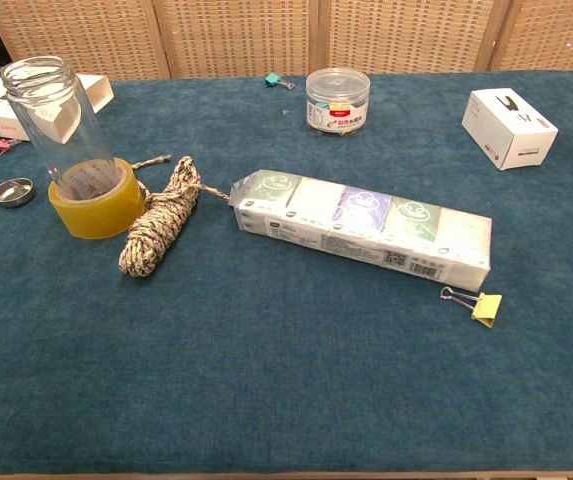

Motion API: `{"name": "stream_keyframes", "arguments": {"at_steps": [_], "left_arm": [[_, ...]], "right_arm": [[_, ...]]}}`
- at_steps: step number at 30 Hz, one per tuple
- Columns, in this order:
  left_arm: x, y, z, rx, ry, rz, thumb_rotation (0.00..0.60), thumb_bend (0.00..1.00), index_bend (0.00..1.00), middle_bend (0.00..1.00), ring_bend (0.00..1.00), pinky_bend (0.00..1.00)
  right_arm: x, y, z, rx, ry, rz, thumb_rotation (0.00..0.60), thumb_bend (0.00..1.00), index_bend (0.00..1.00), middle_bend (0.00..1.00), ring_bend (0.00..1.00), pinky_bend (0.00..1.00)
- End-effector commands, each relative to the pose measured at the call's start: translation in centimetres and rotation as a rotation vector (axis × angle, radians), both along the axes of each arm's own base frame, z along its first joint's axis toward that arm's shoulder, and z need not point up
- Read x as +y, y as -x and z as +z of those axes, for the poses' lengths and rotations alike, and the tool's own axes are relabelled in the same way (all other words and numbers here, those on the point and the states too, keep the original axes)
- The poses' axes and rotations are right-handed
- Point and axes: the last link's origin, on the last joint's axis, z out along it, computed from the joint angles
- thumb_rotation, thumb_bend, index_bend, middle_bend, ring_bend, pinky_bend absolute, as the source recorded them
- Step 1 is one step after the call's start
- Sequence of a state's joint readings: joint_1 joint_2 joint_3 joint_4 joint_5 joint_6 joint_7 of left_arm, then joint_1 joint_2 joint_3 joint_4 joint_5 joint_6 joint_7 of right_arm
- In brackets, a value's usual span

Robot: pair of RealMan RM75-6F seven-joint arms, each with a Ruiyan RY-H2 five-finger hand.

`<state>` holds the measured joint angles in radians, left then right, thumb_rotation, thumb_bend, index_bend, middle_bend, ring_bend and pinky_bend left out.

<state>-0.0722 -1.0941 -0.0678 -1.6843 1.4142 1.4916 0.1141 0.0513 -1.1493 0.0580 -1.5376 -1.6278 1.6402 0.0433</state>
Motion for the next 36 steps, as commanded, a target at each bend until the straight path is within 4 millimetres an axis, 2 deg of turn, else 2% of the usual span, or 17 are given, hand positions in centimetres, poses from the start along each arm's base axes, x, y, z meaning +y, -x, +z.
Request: {"name": "stream_keyframes", "arguments": {"at_steps": [1,7,10,13,17,24,29,36], "left_arm": [[0.2,0.1,0.0,-0.002,0.004,0.006,0.6,0.0,0.0,0.0,0.0,0.0],[0.5,0.4,-0.2,-0.012,0.025,0.023,0.6,0.0,0.0,0.0,0.0,0.0],[1.6,0.8,-0.2,-0.03,0.059,0.031,0.6,0.0,0.0,0.0,0.0,0.0],[3.8,1.3,-0.3,-0.028,0.096,0.038,0.6,0.0,0.0,0.0,0.0,0.0],[8.8,1.9,-1.5,-0.01,0.17,0.034,0.6,0.0,0.02,0.0,0.0,0.0],[14.2,2.4,-3.6,-0.022,0.224,0.034,0.6,0.01,0.2,0.0,0.0,0.0],[17.4,2.6,-5.9,-0.012,0.279,0.054,0.6,0.02,0.27,0.0,0.0,0.0],[19.5,2.3,-8.5,-0.038,0.281,0.038,0.6,0.05,0.31,0.0,0.0,0.0]], "right_arm": [[0.0,0.1,0.0,0.006,0.003,-0.013,0.6,0.0,0.0,0.0,0.0,0.0],[-0.3,0.3,-0.5,0.024,-0.004,-0.03,0.6,0.0,0.0,0.0,0.0,0.0],[-0.4,0.2,-0.7,0.022,-0.008,-0.035,0.6,0.0,0.0,0.0,0.0,0.0],[-0.6,0.3,-0.8,-0.007,-0.025,-0.037,0.6,0.0,0.0,0.0,0.0,0.0],[-1.2,0.8,-0.7,-0.036,-0.031,-0.021,0.6,0.0,0.0,0.0,0.0,0.0],[-1.8,1.6,-0.3,-0.045,-0.011,-0.043,0.6,0.0,0.0,0.0,0.0,0.0],[-2.2,2.1,0.0,-0.075,0.004,-0.045,0.6,0.0,0.0,0.0,0.0,0.0],[-2.5,2.8,0.2,-0.069,0.019,-0.068,0.6,0.0,0.0,0.0,0.0,0.0]]}}
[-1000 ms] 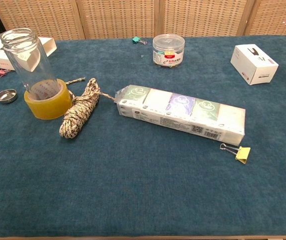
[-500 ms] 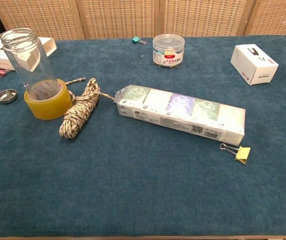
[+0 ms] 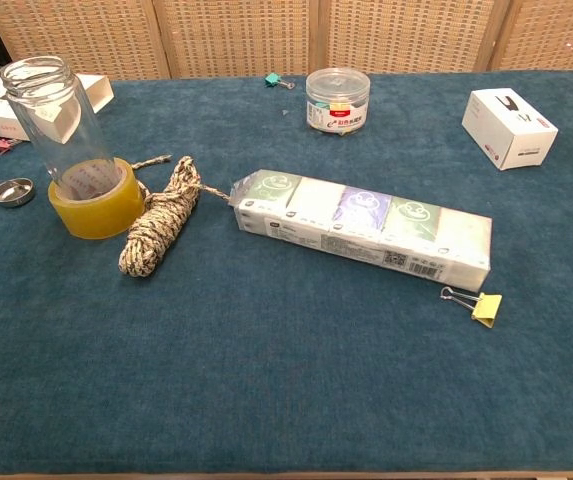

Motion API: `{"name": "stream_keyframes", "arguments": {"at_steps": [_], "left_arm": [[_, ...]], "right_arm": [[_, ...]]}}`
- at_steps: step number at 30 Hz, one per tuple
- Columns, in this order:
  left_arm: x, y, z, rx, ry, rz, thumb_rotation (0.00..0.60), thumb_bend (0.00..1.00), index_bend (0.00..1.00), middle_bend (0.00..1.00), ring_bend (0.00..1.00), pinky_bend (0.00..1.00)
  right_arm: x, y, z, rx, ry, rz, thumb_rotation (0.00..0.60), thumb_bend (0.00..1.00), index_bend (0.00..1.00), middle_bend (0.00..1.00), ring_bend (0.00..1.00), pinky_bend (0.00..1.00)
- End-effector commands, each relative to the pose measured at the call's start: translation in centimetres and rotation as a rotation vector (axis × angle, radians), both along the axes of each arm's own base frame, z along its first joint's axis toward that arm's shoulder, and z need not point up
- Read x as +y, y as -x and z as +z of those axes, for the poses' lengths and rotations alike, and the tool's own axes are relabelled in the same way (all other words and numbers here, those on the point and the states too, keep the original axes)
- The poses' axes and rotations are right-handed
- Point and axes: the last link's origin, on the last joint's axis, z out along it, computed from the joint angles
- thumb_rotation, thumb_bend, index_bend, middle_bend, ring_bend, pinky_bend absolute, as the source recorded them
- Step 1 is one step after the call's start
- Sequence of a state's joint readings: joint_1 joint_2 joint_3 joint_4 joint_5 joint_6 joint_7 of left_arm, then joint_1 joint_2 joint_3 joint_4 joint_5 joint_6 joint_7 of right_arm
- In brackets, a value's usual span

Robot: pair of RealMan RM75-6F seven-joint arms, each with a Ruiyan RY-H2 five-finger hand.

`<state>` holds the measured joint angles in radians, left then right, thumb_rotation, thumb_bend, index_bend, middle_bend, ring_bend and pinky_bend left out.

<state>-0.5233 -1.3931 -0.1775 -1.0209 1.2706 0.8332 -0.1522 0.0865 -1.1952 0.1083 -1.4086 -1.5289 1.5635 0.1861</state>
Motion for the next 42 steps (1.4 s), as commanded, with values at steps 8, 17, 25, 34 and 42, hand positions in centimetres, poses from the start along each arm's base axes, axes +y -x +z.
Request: {"name": "stream_keyframes", "arguments": {"at_steps": [8,17,25,34,42], "left_arm": [[2.6,-1.4,-3.5,-0.078,0.036,-0.006,0.6,0.17,0.39,0.0,0.0,0.0],[3.0,-1.8,-3.4,-0.086,0.027,-0.016,0.6,0.31,0.48,0.0,0.0,0.0],[2.9,-1.8,-3.6,-0.054,0.032,-0.005,0.6,0.31,0.5,0.0,0.0,0.0],[3.0,-1.4,-4.1,-0.037,0.033,0.02,0.6,0.36,0.52,0.0,0.0,0.0],[3.0,-1.2,-4.5,-0.03,0.041,0.03,0.6,0.37,0.54,0.0,0.0,0.0]], "right_arm": [[-0.3,0.6,-0.1,0.004,0.001,-0.028,0.6,0.0,0.0,0.0,0.0,0.0],[-0.3,0.8,0.0,-0.002,0.001,-0.038,0.6,0.0,0.0,0.0,0.0,0.0],[-0.3,0.8,0.0,-0.001,-0.005,-0.041,0.6,0.0,0.0,0.0,0.0,0.0],[-0.3,0.9,0.1,-0.007,-0.001,-0.048,0.6,0.0,0.0,0.0,0.0,0.0],[-0.3,0.9,0.1,-0.01,-0.003,-0.046,0.6,0.0,0.0,0.0,0.0,0.0]]}}
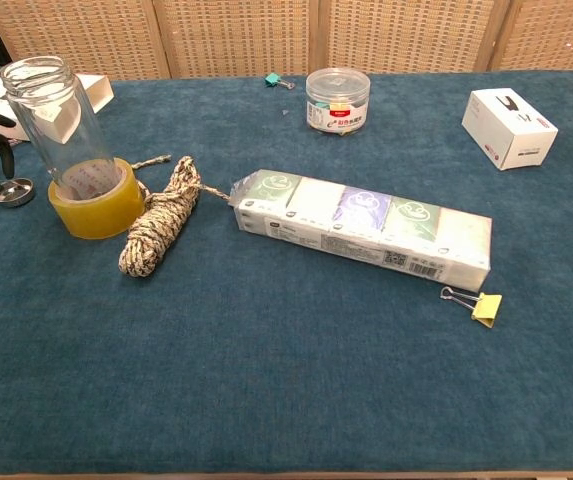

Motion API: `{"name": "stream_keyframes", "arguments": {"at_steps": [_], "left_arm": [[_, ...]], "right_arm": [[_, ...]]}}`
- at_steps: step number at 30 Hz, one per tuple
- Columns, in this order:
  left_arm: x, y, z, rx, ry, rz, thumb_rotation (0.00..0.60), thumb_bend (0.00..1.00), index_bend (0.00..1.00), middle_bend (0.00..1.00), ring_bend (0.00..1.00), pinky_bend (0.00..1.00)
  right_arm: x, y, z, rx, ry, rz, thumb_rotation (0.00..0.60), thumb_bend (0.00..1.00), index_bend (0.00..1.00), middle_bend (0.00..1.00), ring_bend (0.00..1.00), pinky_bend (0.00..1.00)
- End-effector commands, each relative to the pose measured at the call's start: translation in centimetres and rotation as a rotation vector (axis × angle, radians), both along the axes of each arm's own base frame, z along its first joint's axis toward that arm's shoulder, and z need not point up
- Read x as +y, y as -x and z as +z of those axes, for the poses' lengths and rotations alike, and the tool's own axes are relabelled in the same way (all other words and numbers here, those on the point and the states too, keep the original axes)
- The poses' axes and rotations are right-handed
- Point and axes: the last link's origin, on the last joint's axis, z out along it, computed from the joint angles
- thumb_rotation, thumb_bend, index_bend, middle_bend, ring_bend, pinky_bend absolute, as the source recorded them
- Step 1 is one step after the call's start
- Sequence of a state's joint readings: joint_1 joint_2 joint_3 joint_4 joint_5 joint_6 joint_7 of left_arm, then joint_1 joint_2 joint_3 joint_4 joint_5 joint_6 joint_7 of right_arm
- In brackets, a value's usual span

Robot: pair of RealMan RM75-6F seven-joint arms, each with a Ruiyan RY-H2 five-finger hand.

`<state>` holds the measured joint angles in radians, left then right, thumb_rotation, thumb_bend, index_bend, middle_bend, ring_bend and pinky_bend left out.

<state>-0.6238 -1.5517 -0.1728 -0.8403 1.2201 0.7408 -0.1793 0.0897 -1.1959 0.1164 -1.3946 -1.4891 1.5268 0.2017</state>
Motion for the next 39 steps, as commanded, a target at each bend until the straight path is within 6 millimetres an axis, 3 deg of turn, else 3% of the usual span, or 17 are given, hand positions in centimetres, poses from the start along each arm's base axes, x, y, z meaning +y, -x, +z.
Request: {"name": "stream_keyframes", "arguments": {"at_steps": [1,18,25,39], "left_arm": [[0.0,0.0,-0.2,-0.002,0.006,0.004,0.6,0.37,0.54,0.0,0.0,0.0],[0.3,-0.3,-0.4,0.025,-0.003,0.011,0.6,0.48,0.61,0.0,0.0,0.0],[0.2,-0.7,0.6,0.01,-0.027,-0.006,0.6,0.48,0.63,0.0,0.0,0.0],[-0.9,-6.9,9.9,-0.165,-0.171,-0.256,0.6,0.5,0.64,0.0,0.0,0.0]], "right_arm": [[0.0,0.0,0.0,-0.001,0.0,0.001,0.6,0.0,0.0,0.0,0.0,0.0],[0.0,0.0,0.0,-0.011,-0.003,-0.001,0.6,0.0,0.0,0.0,0.0,0.0],[0.0,0.0,0.0,-0.011,-0.006,0.0,0.6,0.0,0.0,0.0,0.0,0.0],[0.0,-0.3,-0.4,-0.014,-0.017,0.008,0.6,0.0,0.0,0.0,0.0,0.0]]}}
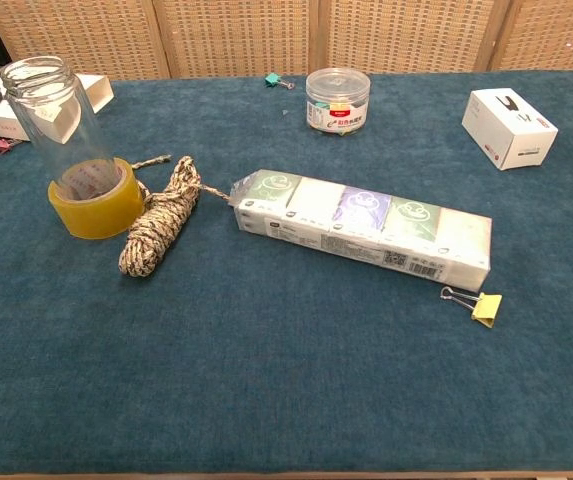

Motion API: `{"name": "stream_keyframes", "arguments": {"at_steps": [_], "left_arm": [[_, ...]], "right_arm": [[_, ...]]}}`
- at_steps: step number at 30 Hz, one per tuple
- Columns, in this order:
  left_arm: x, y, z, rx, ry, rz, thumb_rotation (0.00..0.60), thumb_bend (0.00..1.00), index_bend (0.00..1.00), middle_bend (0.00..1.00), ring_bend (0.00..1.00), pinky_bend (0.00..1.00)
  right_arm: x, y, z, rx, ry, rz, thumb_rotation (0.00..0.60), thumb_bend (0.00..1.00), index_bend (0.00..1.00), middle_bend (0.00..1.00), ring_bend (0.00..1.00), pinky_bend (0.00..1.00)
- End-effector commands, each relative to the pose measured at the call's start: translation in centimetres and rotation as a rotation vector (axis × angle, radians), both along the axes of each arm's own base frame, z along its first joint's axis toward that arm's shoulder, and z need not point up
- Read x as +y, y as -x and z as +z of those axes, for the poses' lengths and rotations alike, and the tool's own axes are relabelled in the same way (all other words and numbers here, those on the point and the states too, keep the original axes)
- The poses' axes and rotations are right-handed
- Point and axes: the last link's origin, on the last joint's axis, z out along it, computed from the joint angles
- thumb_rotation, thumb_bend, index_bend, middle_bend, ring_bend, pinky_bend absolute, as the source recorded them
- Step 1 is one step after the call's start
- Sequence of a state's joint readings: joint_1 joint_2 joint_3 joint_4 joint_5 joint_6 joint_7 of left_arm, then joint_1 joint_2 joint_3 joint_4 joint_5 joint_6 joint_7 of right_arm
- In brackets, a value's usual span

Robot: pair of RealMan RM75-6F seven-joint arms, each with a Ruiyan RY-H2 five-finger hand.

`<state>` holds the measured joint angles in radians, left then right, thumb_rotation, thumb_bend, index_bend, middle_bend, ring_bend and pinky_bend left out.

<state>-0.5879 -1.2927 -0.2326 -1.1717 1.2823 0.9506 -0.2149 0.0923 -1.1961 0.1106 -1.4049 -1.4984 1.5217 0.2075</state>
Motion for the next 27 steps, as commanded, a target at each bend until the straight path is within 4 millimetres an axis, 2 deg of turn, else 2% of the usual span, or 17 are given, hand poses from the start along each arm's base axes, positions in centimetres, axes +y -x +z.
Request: {"name": "stream_keyframes", "arguments": {"at_steps": [1,4,5,8,14,19,27], "left_arm": [[-0.7,-2.5,2.6,-0.076,-0.017,-0.085,0.6,0.5,0.64,0.0,0.0,0.0],[-1.2,-3.9,3.5,-0.1,-0.018,-0.133,0.6,0.5,0.64,0.0,0.0,0.0],[-1.5,-5.2,3.6,-0.13,-0.01,-0.176,0.6,0.5,0.64,0.0,0.0,0.0],[-2.3,-7.1,3.6,-0.197,0.021,-0.237,0.6,0.5,0.64,0.0,0.0,0.0],[-2.9,-9.3,2.9,-0.226,0.034,-0.312,0.6,0.5,0.65,0.0,0.0,0.0],[-3.1,-9.6,1.9,-0.222,0.06,-0.297,0.6,0.5,0.65,0.0,0.0,0.0],[-3.3,-8.3,0.8,-0.202,0.086,-0.251,0.6,0.5,0.65,0.0,0.0,0.0]], "right_arm": [[0.0,-0.1,-0.1,0.001,-0.002,0.001,0.6,0.0,0.0,0.0,0.0,0.0],[0.0,-0.1,-0.1,0.002,-0.003,0.002,0.6,0.0,0.0,0.0,0.0,0.0],[0.0,-0.1,-0.1,0.001,-0.005,0.0,0.6,0.0,0.0,0.0,0.0,0.0],[0.0,-0.1,-0.1,-0.001,-0.004,-0.001,0.6,0.0,0.0,0.0,0.0,0.0],[-0.1,0.1,-0.1,-0.004,-0.004,-0.003,0.6,0.0,0.0,0.0,0.0,0.0],[0.0,0.1,0.1,-0.006,0.001,-0.004,0.6,0.0,0.0,0.0,0.0,0.0],[0.0,0.1,0.3,-0.008,0.009,-0.005,0.6,0.0,0.0,0.0,0.0,0.0]]}}
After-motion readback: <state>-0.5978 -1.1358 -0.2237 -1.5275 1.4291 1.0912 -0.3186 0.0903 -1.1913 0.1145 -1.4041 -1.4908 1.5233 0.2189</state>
